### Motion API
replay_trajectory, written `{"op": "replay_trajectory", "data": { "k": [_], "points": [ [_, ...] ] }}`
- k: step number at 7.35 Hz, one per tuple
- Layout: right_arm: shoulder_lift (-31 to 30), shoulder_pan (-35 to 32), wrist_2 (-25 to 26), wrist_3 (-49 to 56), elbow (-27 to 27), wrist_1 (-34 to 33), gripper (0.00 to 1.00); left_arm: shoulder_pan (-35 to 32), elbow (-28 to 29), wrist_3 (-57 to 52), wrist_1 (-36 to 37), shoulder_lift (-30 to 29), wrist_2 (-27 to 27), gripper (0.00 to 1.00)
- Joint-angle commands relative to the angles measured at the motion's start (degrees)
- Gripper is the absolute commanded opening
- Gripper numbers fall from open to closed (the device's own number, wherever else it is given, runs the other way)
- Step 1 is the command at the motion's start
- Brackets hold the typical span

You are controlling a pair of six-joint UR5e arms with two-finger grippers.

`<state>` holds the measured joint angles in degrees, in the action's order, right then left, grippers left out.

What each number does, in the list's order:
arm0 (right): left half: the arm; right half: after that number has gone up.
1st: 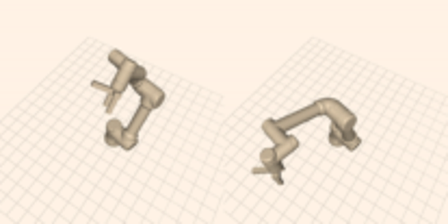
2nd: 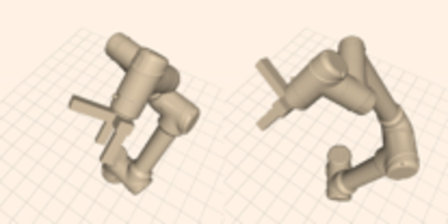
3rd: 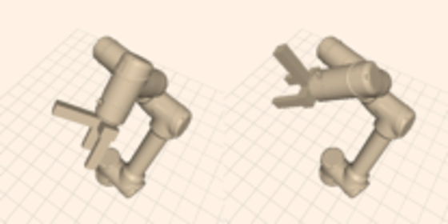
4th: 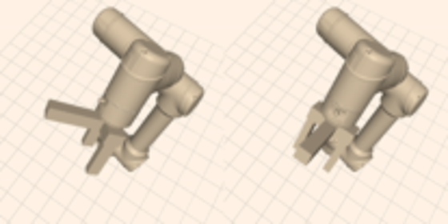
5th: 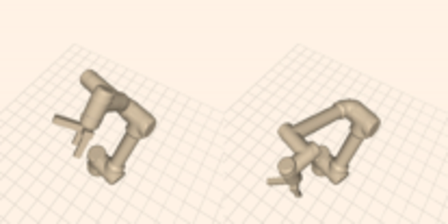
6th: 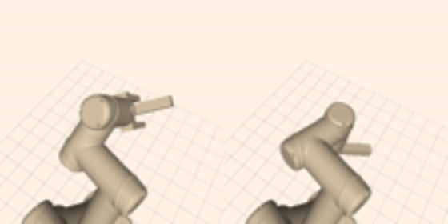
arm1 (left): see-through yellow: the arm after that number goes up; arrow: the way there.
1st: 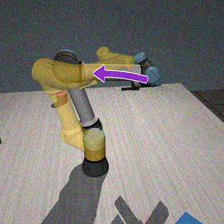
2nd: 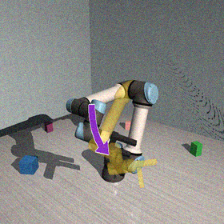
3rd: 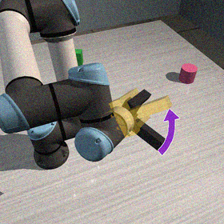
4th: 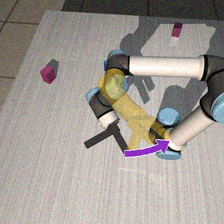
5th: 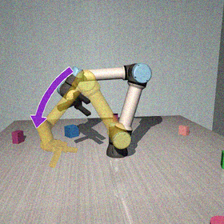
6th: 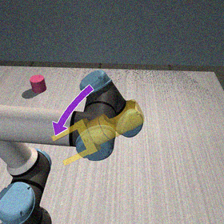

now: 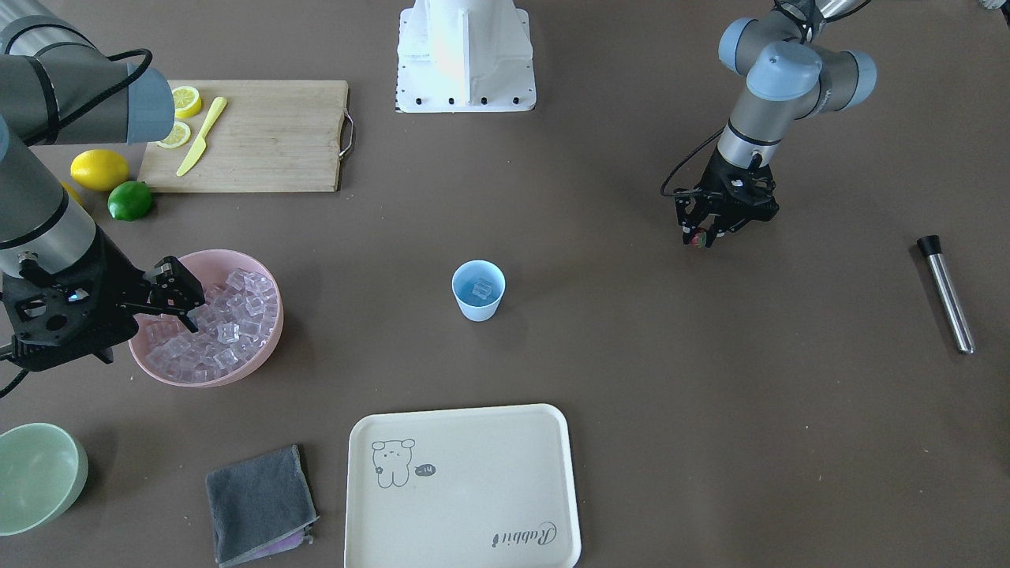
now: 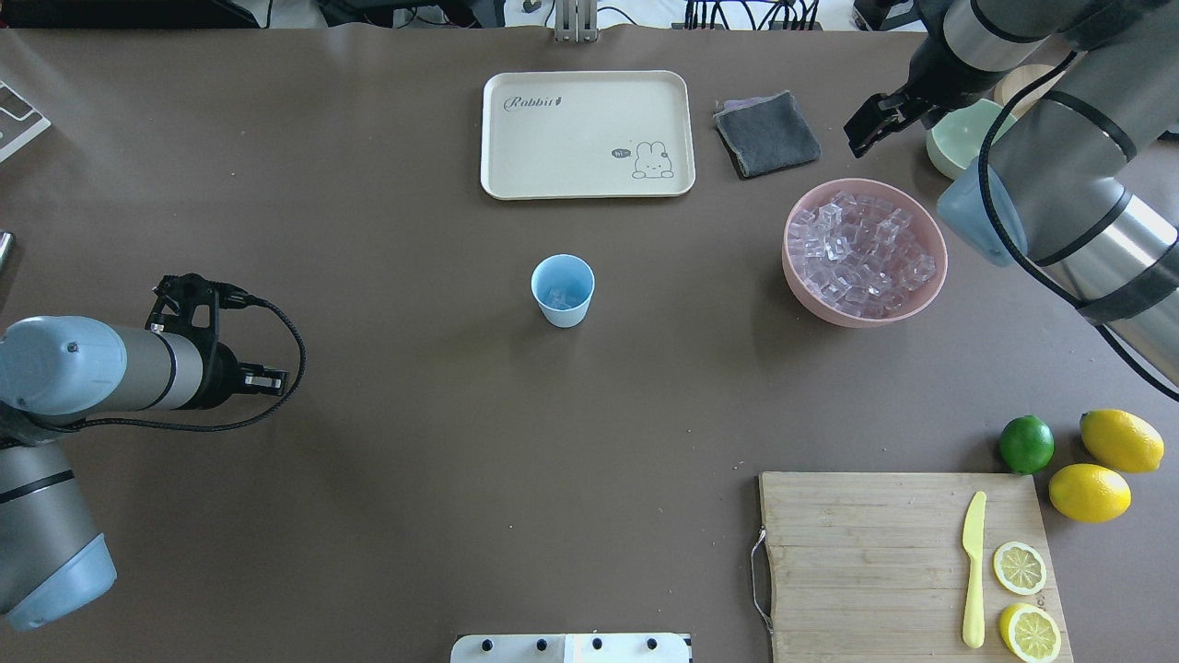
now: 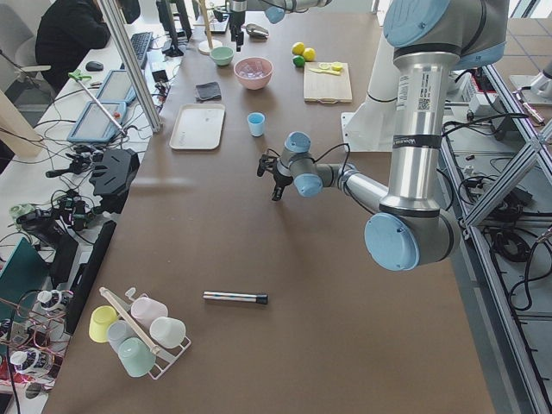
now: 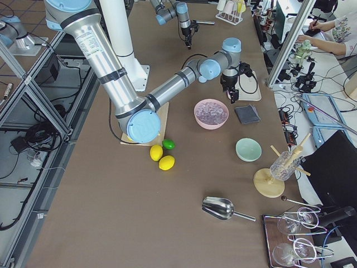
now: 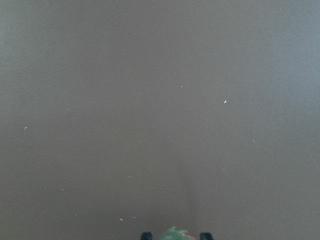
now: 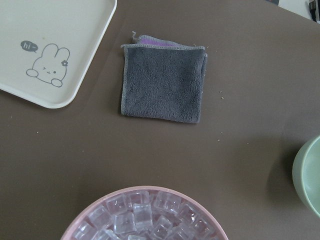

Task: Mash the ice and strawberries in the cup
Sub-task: 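Lift the strawberry with the left gripper and carry it over the blue cup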

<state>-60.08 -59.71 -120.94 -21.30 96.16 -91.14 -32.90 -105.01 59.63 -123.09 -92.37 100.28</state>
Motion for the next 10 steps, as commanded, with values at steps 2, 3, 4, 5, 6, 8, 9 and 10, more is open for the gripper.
{"op": "replay_trajectory", "data": {
  "k": [2, 3, 4, 5, 6, 8, 9, 10],
  "points": [
    [-0.13, 0.12, 0.0, -0.49, 0.34, 0.0, 0.95, -6.98, -6.52, -0.3, 19.66, -12.32, 6.65, 0.0],
    [-0.13, 0.12, 0.0, -0.49, 0.43, 0.0, 0.95, -7.0, -3.04, -0.04, 30.17, -25.36, 7.12, 0.0],
    [-0.22, 0.12, -0.08, -0.41, 0.43, 0.0, 0.95, -6.57, 2.3, 0.13, 34.19, -34.54, 7.04, 0.0],
    [-0.56, 0.2, -0.08, -0.14, 0.43, 0.09, 0.95, -5.95, 5.49, 0.66, 33.97, -38.29, 7.13, 0.0],
    [-0.74, 0.12, -0.08, -0.05, 0.43, 0.0, 0.95, -5.86, 11.7, 0.75, 32.31, -44.33, 7.13, 0.0],
    [-1.09, 0.12, -0.17, -0.14, 0.87, 0.0, 0.95, -5.77, 22.37, 3.8, 26.18, -50.27, 6.95, 0.0],
    [-2.23, 0.12, -0.17, 0.03, 2.09, 0.0, 0.95, -4.99, 23.96, 4.7, 25.28, -51.41, 6.34, 0.0],
    [-2.93, 0.12, -0.26, 0.03, 3.06, 0.0, 0.95, -3.33, 24.33, 5.75, 25.18, -51.68, 2.68, 0.0]
  ]
}}
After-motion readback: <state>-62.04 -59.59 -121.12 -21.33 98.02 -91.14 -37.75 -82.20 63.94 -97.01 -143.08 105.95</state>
